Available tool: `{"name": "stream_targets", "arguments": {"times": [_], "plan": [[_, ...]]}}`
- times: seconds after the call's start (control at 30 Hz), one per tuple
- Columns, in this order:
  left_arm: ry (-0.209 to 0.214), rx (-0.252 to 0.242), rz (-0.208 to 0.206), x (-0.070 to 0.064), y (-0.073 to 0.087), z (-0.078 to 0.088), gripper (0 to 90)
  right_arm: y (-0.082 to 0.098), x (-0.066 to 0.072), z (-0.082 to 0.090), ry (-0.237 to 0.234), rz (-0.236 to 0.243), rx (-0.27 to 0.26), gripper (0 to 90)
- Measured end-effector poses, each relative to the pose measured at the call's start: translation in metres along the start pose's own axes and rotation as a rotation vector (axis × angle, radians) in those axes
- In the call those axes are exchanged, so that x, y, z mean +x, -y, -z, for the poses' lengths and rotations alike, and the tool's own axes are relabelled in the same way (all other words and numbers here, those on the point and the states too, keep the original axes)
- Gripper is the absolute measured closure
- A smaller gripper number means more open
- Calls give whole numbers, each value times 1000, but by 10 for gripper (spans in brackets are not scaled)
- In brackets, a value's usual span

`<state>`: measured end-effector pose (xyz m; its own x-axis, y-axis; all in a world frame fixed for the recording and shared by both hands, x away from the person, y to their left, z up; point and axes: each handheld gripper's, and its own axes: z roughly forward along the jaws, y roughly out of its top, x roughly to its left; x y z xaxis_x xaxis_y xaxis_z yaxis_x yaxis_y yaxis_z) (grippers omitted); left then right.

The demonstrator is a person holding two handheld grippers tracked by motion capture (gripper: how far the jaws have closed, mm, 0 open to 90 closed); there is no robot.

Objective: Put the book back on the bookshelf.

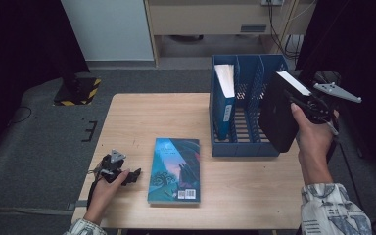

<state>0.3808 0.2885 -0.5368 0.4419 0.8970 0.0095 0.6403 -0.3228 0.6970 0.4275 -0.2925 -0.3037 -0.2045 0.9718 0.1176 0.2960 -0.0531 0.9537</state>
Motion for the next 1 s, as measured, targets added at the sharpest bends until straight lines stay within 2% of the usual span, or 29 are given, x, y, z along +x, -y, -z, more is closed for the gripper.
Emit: {"name": "stream_targets", "arguments": {"times": [0.37,1.0], "plan": [[1,1,0,0,0,0,0,0,-4,-13,29,8,-8,533],[1,0,0,0,0,0,0,1,-8,-35,47,1,20,533]]}}
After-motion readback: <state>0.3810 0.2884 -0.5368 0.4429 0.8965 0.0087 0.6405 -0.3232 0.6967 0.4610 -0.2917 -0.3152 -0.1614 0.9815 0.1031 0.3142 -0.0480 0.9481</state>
